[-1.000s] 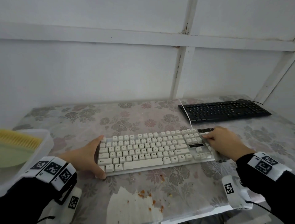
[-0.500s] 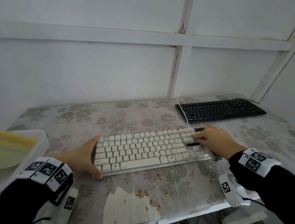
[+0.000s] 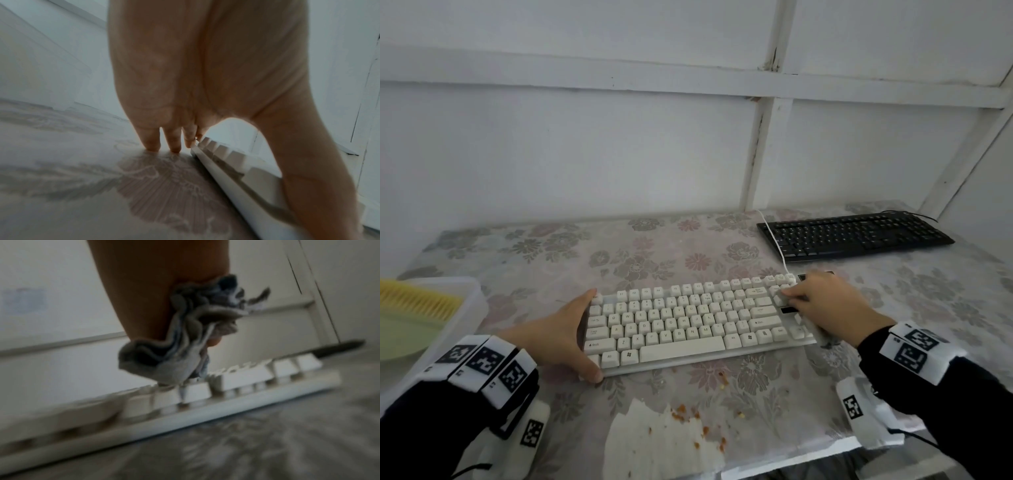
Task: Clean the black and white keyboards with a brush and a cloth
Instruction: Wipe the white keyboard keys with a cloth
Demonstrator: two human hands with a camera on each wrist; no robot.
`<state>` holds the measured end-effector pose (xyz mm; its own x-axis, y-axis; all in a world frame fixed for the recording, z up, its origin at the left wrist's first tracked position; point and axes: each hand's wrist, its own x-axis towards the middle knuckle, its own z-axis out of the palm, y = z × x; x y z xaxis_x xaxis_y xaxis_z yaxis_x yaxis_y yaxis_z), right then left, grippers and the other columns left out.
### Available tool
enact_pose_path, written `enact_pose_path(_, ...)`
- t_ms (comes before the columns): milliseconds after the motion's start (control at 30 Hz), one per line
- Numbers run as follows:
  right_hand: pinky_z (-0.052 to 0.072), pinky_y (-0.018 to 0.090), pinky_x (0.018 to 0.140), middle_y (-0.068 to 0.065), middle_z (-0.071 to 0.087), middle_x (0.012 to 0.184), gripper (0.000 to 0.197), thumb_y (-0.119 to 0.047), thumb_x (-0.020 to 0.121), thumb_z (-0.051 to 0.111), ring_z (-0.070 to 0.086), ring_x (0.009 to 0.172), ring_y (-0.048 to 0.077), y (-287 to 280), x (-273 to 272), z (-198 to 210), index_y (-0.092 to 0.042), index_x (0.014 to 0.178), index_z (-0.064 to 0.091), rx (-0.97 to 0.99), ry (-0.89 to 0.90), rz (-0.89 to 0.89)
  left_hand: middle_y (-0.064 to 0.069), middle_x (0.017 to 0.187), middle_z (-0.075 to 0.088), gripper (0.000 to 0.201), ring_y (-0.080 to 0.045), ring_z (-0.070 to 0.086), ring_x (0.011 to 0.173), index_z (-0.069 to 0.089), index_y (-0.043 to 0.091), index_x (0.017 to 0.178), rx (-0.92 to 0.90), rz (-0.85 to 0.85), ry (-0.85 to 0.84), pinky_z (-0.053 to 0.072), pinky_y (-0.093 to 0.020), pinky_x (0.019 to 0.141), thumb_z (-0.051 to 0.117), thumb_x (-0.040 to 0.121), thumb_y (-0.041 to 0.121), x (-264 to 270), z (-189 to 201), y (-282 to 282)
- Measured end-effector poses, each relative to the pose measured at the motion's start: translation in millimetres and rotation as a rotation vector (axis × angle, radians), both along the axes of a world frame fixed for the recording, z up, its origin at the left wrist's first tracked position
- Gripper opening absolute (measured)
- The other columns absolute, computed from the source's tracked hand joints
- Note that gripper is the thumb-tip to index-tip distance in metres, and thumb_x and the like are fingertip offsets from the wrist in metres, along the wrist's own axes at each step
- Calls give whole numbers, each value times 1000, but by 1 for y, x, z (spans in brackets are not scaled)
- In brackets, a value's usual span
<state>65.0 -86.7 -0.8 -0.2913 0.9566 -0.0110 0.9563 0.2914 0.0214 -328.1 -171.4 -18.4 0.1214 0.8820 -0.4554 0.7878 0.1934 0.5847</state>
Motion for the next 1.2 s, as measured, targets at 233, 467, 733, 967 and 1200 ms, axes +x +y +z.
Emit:
enact_pose_path(233,28,19,49,-7,48,77,27,-41,96,48,51,69,14,4,30,9,-34,110,70,5,-9,-120,4,157,13,177,-13,22,140,-10,21,151,6,-8,13,23,-28,115,78,6,74,1,2,-1)
enact_pose_path(467,31,19,52,-14,37,73,28,-45,94,49,46,67,10,-6,35,2,-41,116,65,24,75,-105,5,158,10,174,-13,20,141,-11,21,151,-2,-4,19,23,-26,111,83,12,69,5,5,-3)
enact_pose_path(733,38,27,65,-10,40,77,29,-46,95,46,47,72,14,-1,78,12,-39,116,65,-9,-54,-182,5,157,12,178,-13,21,141,-10,22,151,2,-8,10,23,-27,112,78,5,73,4,5,-3)
enact_pose_path(967,41,25,62,1,60,94,28,-39,95,49,59,76,18,3,61,9,-29,108,71,43,-17,-314,5,157,14,177,-13,23,139,-11,22,151,-4,-6,13,24,-27,113,78,6,72,4,5,-3)
enact_pose_path(1200,38,24,58,-13,30,74,27,-42,97,44,49,70,14,-2,32,5,-38,112,67,19,-22,-125,5,157,14,177,-13,23,140,-11,23,151,-4,-3,20,24,-28,114,78,6,72,4,5,-3)
